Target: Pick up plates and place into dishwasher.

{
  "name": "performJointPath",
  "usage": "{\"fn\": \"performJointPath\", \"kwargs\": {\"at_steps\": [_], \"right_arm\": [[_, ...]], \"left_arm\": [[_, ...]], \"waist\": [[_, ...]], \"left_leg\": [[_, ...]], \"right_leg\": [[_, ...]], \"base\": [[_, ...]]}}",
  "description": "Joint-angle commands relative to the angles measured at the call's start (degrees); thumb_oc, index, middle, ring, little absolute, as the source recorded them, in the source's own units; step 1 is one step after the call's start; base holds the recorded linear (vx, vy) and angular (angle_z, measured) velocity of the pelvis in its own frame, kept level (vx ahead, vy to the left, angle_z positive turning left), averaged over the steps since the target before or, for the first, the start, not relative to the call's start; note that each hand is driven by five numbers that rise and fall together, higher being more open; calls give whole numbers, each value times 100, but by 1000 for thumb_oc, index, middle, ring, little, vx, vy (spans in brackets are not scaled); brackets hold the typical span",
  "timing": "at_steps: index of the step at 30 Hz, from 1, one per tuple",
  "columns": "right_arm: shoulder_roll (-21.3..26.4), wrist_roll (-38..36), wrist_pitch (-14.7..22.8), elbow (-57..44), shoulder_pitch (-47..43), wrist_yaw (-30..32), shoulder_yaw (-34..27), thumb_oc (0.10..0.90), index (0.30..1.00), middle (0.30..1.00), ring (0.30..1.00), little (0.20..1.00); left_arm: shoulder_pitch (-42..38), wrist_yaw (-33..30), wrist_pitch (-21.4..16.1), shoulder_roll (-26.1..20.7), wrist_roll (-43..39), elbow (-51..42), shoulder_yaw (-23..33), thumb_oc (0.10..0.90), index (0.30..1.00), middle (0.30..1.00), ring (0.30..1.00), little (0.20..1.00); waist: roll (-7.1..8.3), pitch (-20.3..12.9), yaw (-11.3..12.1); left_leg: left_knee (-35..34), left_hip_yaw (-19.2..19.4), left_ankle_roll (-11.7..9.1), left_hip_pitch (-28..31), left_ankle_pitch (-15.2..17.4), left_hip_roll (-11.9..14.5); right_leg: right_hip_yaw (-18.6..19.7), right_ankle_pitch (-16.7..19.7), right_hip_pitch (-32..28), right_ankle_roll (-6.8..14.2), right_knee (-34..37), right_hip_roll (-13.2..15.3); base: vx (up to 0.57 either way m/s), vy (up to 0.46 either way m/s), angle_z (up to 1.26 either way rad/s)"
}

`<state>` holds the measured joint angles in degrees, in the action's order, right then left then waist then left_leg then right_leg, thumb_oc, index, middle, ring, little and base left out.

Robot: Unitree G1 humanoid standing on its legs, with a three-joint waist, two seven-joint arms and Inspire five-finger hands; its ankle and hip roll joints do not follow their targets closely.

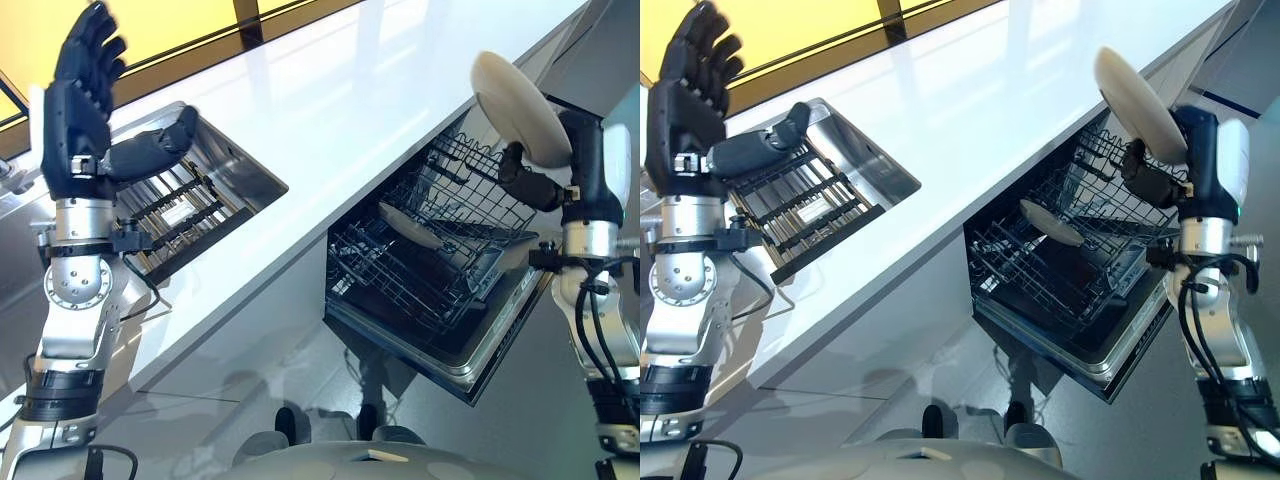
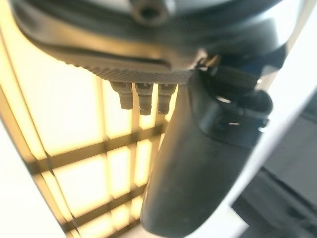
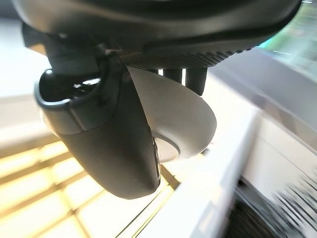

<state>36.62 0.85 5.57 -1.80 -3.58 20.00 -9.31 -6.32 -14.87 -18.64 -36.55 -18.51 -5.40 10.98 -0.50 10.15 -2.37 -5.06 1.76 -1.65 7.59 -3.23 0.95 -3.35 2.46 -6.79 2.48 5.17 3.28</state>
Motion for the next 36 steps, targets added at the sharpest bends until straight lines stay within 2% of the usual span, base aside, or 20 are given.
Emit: {"fn": "performJointPath", "kwargs": {"at_steps": [1, 4, 9, 14, 19, 23, 27, 28, 36], "right_arm": [[16, -605, 537, -209, -179, -442, -440, 100, 300, 300, 300, 200], [-134, -585, 555, -199, 21, -850, -449, 100, 300, 300, 300, 200], [-299, -602, 521, -304, 404, -1597, -465, 100, 300, 300, 300, 200], [-340, -324, 656, -351, 790, -2108, -462, 100, 300, 300, 300, 200], [-370, -212, 735, -323, 1031, -2342, -425, 100, 300, 300, 300, 200], [-363, 143, 677, -186, 1081, -2412, -304, 100, 300, 300, 300, 200], [-336, 554, 343, 59, 1065, -2412, -113, 100, 300, 300, 300, 200], [-332, 646, 164, 122, 1041, -2371, -48, 100, 300, 300, 300, 200], [-307, 1338, -382, 656, 553, -1746, 691, 100, 300, 300, 300, 200]], "left_arm": [[-20, -218, -384, -181, 179, 353, 432, 800, 900, 900, 900, 900], [99, -197, -297, -49, 106, 510, 504, 800, 900, 900, 900, 900], [423, -194, -191, 152, 157, 798, 695, 800, 900, 900, 900, 900], [675, -34, -124, 178, 294, 1129, 792, 800, 900, 900, 900, 900], [851, 230, -210, 242, 201, 1297, 810, 800, 900, 900, 900, 900], [969, 375, -430, 362, 58, 1331, 822, 800, 900, 900, 900, 900], [1068, 422, -645, 420, 13, 1213, 856, 800, 900, 900, 900, 900], [1073, 413, -649, 418, 9, 1146, 856, 800, 900, 900, 900, 900], [975, 327, -642, 327, 101, 699, 659, 800, 900, 900, 900, 900]], "waist": [[-58, -626, -14], [-71, -635, -48], [-62, -577, -111], [-91, -500, -181], [-116, -477, -214], [-120, -446, -205], [-107, -400, -154], [-104, -388, -133], [-111, -310, 83]], "left_leg": [[333, -27, 407, 20, 887, -476], [203, 2, 381, 43, 813, -458], [425, 159, 434, -6, 941, -494], [332, 261, 441, 30, 901, -482], [155, 246, 403, 42, 805, -447], [200, 282, 399, 22, 831, -438], [244, 283, 404, 11, 850, -434], [248, 272, 401, 14, 848, -432], [368, 86, 389, -18, 871, -440]], "right_leg": [[-117, -850, 189, 29, -752, -485], [-173, -858, 210, 54, -753, -466], [-198, -872, 275, 58, -826, -421], [-248, -869, 292, 84, -847, -410], [-247, -866, 321, 119, -830, -407], [-257, -865, 331, 126, -823, -389], [-312, -865, 319, 116, -827, -371], [-330, -866, 314, 112, -830, -365], [-434, -885, 240, 69, -834, -335]], "base": [[16, 18, -3], [0, 0, 0], [4, 9, -7], [-3, 4, -7], [0, -1, -1], [0, 0, 0], [0, 0, 0], [0, 0, 0], [13, -4, 2]]}}
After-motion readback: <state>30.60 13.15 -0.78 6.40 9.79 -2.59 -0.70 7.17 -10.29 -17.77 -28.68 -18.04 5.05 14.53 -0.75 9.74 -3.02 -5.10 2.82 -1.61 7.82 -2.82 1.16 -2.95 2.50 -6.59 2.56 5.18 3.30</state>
